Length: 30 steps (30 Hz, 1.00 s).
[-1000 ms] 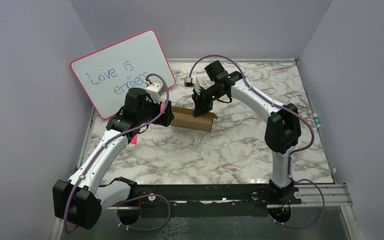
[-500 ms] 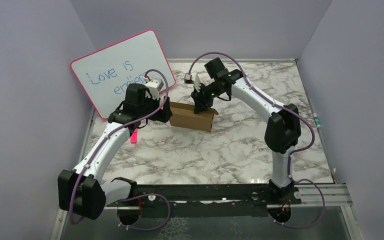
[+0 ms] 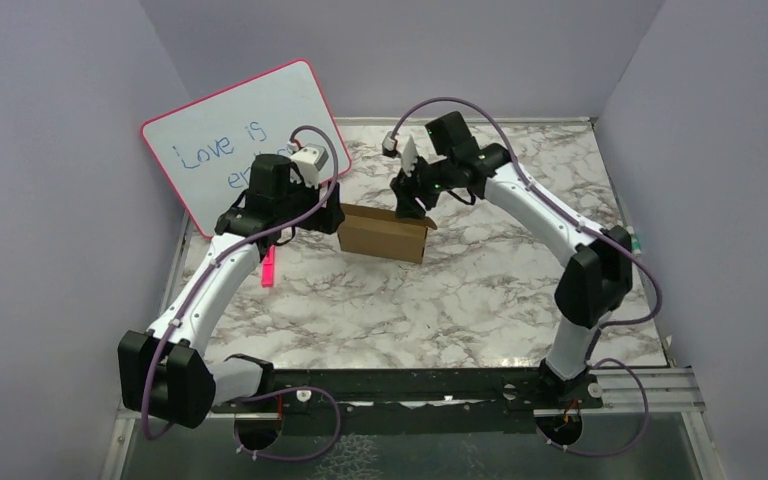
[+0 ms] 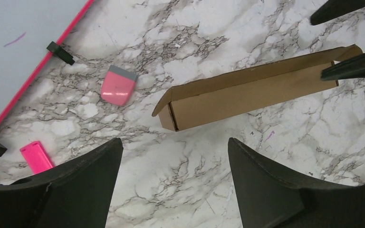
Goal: Fold the paper box
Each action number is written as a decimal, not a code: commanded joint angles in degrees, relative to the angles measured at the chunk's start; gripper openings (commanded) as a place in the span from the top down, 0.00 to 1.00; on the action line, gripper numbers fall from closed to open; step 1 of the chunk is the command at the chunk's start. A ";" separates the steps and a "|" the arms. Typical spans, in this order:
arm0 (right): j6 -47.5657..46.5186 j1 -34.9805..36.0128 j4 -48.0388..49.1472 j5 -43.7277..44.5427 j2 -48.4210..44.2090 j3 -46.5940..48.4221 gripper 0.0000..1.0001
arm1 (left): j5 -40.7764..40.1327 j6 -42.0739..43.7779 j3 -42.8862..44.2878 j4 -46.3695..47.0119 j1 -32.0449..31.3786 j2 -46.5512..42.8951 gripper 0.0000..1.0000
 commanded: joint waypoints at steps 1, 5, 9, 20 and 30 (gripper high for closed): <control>7.79 -0.38 6.73 9.95 -10.38 -5.75 0.43 | 0.91 5.07 5.09 -1.94 0.41 2.19 0.18; 13.27 -0.36 9.25 17.60 -16.78 -13.22 0.42 | 1.34 7.10 7.33 -3.52 0.41 4.44 0.20; 16.91 -0.46 8.94 23.73 -20.29 -17.88 0.42 | 0.37 9.56 9.57 -5.38 0.41 6.51 0.23; 21.52 -0.47 11.91 23.03 -22.19 -24.37 0.54 | 1.66 12.85 14.70 -9.25 0.41 14.19 0.36; 22.38 -0.46 13.64 21.56 -20.96 -25.38 0.62 | 3.96 13.58 18.01 -10.88 0.37 17.48 0.44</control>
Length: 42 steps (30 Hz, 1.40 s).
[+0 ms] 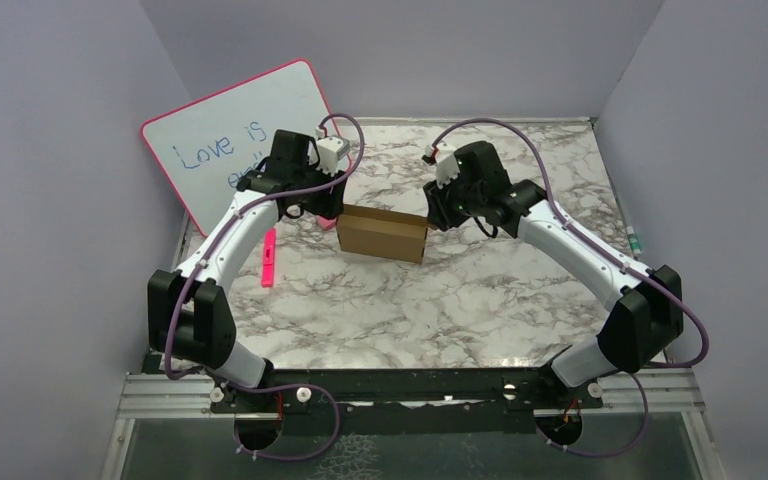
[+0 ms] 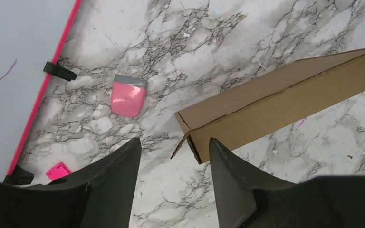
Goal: Fold the paper box
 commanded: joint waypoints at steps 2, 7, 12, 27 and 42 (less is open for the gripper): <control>1.32 -0.17 2.99 -0.80 0.23 -1.18 0.62 | 3.39 1.67 3.21 -1.50 0.41 0.78 0.46; 1.97 -0.20 3.14 -1.70 0.92 -1.35 0.66 | 4.38 1.72 2.74 -1.73 0.41 1.50 0.51; 2.72 -0.21 3.34 -2.06 0.56 -2.21 0.69 | 4.37 1.74 2.64 -1.84 0.40 2.09 0.59; 3.28 -0.21 4.15 -4.25 1.54 -2.36 0.79 | 5.91 -0.24 2.48 -1.80 0.41 2.32 0.79; 12.20 -0.12 3.46 -3.49 2.65 -0.51 0.96 | 1.92 -13.10 -0.33 -0.19 -1.02 1.34 0.91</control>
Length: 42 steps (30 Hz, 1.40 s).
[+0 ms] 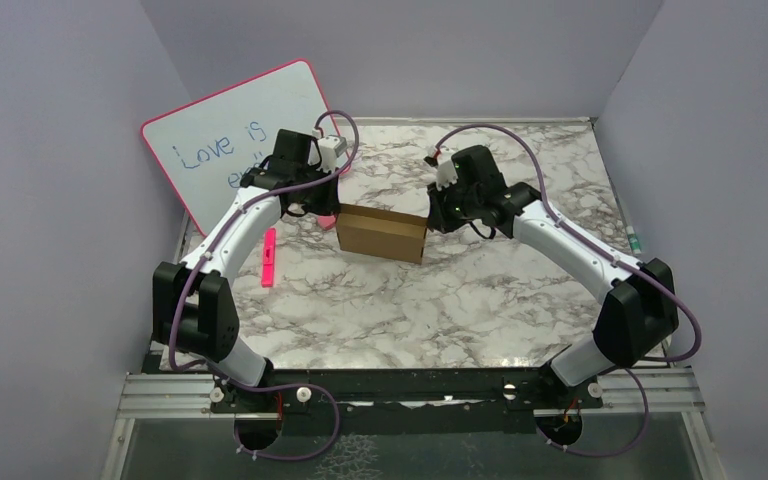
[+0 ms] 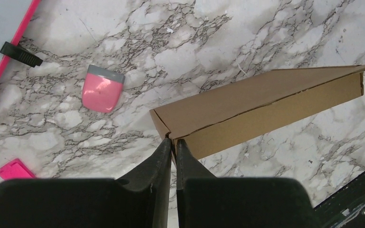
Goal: Fold the paper box
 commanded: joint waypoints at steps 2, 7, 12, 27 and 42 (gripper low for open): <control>5.86 0.03 1.28 0.44 0.82 1.63 0.98 | -2.62 -6.10 -2.29 1.73 -1.19 -1.45 0.92; 8.61 0.13 1.46 3.16 1.48 3.00 0.99 | -3.62 -8.33 -3.32 3.03 -1.89 -2.92 0.92; 9.72 0.25 0.67 6.46 3.71 6.12 0.99 | -4.37 -9.85 -4.10 3.74 -2.27 -4.16 0.92; 14.74 1.61 3.63 14.45 6.35 5.99 0.99 | -10.43 -17.69 -8.93 9.82 -3.02 -7.46 0.93; 17.63 3.45 11.45 20.02 5.91 0.79 0.99 | -14.91 -20.85 -13.76 16.19 -3.65 -8.42 0.93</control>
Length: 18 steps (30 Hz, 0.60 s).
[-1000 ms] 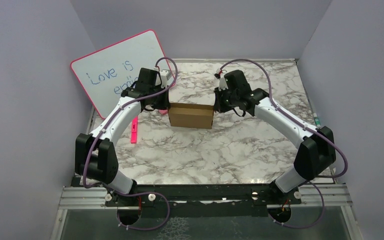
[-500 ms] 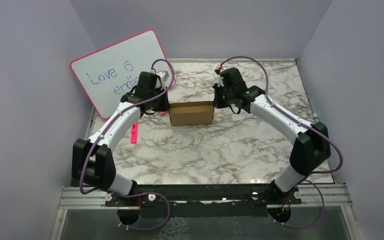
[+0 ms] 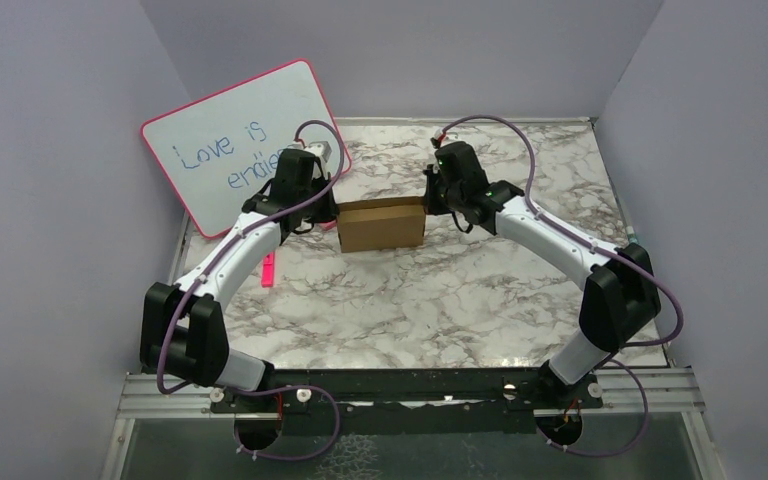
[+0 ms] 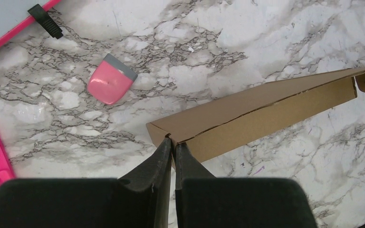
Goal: Fold the paper box
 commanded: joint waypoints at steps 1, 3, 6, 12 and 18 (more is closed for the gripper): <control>1.42 1.12 3.88 2.94 -0.06 -2.71 0.99 | -2.39 -1.69 -1.83 3.32 -0.59 -1.05 0.93; 1.20 1.29 5.27 3.86 -0.38 -3.81 0.99 | -3.39 -1.84 -2.54 3.90 -0.62 -1.41 0.93; 1.53 1.41 6.17 4.18 -0.39 -4.82 0.99 | -4.24 -2.33 -3.66 5.14 -0.70 -2.12 0.93; 1.98 2.78 8.53 5.02 -1.17 -7.93 0.99 | -5.33 -3.76 -6.43 8.12 -1.17 -3.65 0.93; 1.78 4.11 11.66 7.81 -3.23 -11.86 0.99 | -7.09 -3.99 -8.45 9.61 -1.65 -5.26 0.92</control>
